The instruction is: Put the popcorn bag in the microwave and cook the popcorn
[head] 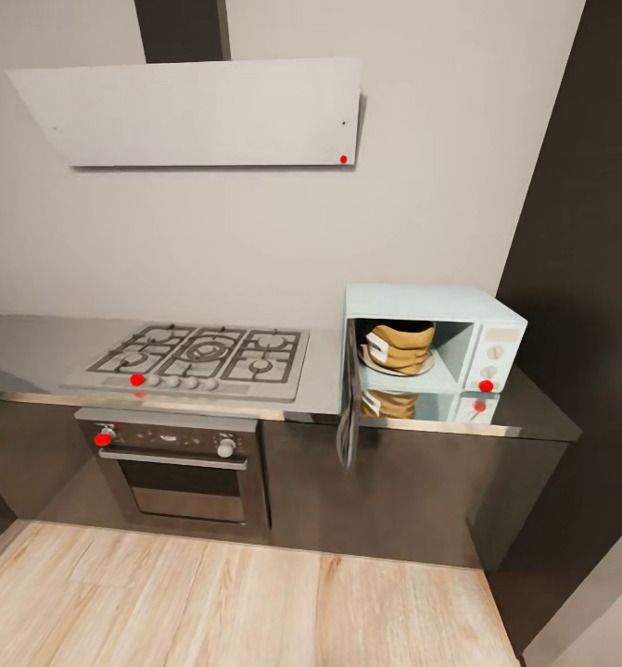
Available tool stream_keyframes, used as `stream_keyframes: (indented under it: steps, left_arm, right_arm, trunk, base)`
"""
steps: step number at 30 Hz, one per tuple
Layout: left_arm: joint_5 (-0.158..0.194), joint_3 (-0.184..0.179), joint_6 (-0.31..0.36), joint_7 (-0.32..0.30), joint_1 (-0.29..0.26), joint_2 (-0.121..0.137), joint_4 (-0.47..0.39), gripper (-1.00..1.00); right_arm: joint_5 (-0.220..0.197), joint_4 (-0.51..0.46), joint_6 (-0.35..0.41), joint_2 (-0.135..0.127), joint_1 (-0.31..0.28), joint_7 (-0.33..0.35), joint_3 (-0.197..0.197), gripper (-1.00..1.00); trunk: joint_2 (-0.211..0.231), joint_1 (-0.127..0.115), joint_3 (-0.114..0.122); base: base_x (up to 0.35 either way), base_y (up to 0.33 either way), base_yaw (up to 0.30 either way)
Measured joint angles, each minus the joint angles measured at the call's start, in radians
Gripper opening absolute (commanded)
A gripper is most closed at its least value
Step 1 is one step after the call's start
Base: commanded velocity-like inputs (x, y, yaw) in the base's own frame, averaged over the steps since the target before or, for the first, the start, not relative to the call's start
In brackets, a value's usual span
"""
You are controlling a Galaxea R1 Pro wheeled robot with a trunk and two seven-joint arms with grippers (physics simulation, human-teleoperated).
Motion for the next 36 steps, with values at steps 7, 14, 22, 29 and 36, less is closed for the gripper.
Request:
stream_keyframes:
  steps: [7,14,22,29,36]
  left_arm:
    - [0.001,0.000,0.000,0.000,0.000,0.001,0.002,1.00]
    - [-0.004,-0.005,0.002,0.001,0.000,0.000,-0.068,1.00]
    - [-0.020,-0.003,0.305,-0.008,-0.004,0.083,-0.721,1.00]
    - [-0.014,-0.018,0.562,-0.023,-0.297,-0.027,-1.081,1.00]
    - [-0.010,-0.152,0.565,-0.141,-0.526,-0.085,-1.195,1.00]
  right_arm:
    - [0.004,0.000,-0.001,0.003,0.005,0.000,0.000,1.00]
    - [0.059,0.000,-0.004,0.016,0.011,0.001,0.001,1.00]
    - [0.060,0.000,-0.011,0.013,0.012,0.001,0.001,1.00]
    - [0.061,-0.002,-0.037,0.015,0.012,0.001,0.001,1.00]
    - [0.053,-0.003,-0.035,0.011,0.012,0.000,-0.006,1.00]
  trunk:
    - [0.000,0.000,0.000]
    - [0.000,0.000,0.000]
    - [0.000,0.001,0.000]
    - [0.000,0.000,0.000]
    - [0.000,0.000,0.000]
  base:
    - [0.318,0.000,0.000]
    - [0.075,0.000,0.000]
    - [0.001,0.000,0.000]
    - [0.000,0.000,0.000]
    - [0.000,0.000,0.000]
